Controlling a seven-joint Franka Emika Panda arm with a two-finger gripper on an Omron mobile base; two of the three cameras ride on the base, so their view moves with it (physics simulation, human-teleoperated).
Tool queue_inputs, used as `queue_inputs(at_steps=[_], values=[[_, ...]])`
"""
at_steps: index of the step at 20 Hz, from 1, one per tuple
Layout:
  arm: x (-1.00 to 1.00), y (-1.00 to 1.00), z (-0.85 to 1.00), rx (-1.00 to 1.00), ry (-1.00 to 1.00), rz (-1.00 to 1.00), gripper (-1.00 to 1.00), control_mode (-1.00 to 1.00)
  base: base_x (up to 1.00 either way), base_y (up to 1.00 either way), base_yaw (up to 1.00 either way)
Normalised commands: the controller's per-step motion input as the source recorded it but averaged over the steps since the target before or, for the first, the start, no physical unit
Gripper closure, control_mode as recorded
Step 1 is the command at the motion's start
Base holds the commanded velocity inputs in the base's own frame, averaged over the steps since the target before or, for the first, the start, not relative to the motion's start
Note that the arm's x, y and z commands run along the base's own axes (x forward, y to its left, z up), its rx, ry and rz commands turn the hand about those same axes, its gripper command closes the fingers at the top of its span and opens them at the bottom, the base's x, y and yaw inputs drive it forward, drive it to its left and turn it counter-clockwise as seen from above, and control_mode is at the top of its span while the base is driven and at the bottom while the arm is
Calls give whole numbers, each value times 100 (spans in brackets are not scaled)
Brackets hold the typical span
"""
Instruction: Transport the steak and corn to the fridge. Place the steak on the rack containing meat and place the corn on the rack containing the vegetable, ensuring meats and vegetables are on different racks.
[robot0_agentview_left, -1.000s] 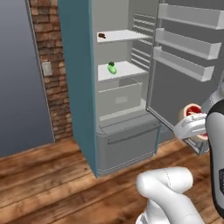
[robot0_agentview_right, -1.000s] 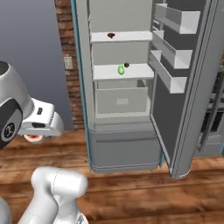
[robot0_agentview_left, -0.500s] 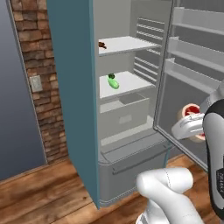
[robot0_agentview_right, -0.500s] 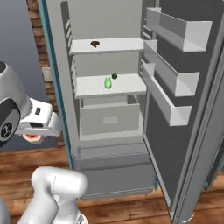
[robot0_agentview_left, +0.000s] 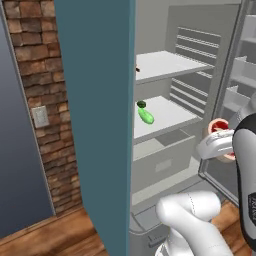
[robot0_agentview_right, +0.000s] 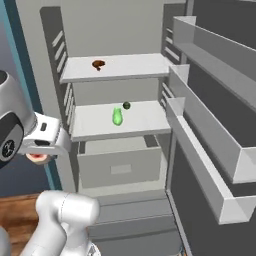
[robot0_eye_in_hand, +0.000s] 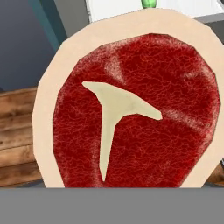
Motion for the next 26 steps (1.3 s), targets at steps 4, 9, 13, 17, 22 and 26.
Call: queue_inputs(at_steps=[4,9,13,17,22,26], values=[[0,0,0,0,0,0,100,100,100,-33,2],[0,0,0,0,0,0,100,100,97,-24,14],[0,0,0,0,0,0,100,100,100,-38,25],[3,-11,0,0,-1,0,100,-100,47,-26,10],[-3,-35,13,0,-21,-7,100,-100,0,0,0],[34,-10,33,1,-8,-7,100,-100,0,0,0]])
